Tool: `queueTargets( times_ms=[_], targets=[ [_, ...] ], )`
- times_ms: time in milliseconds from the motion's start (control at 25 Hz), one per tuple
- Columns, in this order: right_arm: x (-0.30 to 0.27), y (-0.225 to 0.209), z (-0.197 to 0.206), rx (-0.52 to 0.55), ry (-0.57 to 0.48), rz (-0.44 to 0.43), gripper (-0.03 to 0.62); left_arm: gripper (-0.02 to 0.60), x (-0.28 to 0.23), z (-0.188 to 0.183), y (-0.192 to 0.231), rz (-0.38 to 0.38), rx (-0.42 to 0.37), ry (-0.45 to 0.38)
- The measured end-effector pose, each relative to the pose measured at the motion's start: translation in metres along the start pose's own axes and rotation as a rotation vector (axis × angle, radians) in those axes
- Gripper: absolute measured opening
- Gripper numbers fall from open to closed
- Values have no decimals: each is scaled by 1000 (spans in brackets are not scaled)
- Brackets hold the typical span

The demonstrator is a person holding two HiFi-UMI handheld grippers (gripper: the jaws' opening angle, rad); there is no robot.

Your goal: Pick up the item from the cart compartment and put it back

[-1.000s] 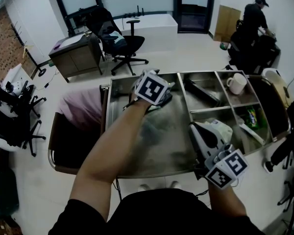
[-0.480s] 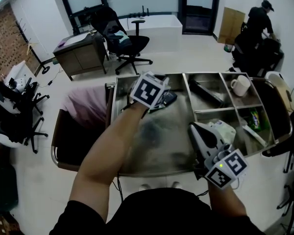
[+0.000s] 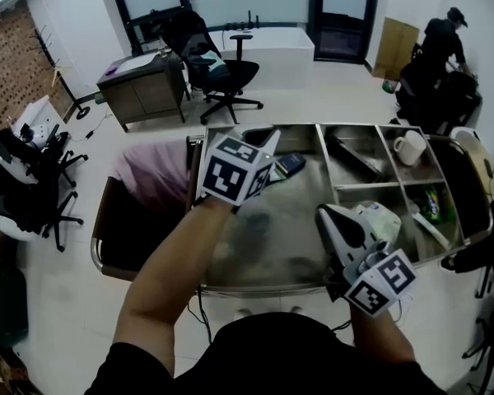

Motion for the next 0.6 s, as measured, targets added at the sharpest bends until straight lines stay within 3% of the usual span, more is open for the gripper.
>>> queueTargets(
  times_ms=[280, 600],
  targets=[
    [-5, 8, 3, 5, 10, -25, 20, 0, 57, -14, -22, 54, 8, -109],
    [-4, 11, 2, 17, 12, -24, 20, 0, 119, -4, -38, 43, 36, -236]
  ],
)
Point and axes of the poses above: the fingertips, and each gripper's own axes: x backward along the fingers, y to its left, z out of its underside, the point moved 4 cm from there along x, backward along the fingers, and after that the axes turned 13 degrees about x, right-handed, at the moved point
